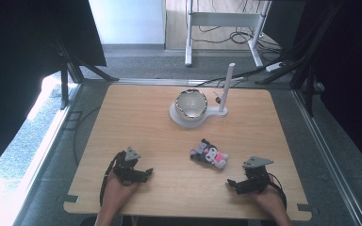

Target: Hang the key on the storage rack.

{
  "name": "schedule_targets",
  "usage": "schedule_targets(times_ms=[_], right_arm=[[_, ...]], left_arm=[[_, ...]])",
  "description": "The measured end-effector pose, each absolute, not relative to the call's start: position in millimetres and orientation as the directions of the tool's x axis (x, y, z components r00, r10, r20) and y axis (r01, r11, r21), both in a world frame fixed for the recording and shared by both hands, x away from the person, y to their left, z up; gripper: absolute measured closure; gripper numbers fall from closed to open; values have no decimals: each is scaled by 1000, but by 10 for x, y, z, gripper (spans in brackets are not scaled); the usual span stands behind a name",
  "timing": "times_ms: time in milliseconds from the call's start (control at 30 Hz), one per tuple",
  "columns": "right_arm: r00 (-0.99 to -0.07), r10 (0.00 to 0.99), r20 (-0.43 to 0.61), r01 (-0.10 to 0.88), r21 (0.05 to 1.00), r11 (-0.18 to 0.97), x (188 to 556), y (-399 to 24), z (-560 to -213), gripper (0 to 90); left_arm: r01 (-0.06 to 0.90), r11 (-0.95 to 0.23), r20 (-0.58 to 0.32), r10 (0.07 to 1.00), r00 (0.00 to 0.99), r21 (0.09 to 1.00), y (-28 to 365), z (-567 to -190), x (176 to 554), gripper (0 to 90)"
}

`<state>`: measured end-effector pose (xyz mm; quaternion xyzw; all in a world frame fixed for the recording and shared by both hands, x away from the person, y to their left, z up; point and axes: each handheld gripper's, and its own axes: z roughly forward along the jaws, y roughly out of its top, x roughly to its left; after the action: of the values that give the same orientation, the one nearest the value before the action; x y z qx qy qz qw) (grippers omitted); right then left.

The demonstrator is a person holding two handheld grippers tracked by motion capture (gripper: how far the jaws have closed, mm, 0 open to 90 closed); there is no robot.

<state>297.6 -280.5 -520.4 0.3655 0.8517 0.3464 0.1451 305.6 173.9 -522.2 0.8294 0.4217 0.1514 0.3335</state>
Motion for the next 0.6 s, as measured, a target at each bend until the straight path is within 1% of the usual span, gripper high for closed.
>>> schedule_targets(times_ms=[600], right_arm=[[-687,727,6,525,696,490,2976,-2800,-5204,0]], left_arm=[[600,-421,-30,802,597,680,1738,-5221,3049,79]])
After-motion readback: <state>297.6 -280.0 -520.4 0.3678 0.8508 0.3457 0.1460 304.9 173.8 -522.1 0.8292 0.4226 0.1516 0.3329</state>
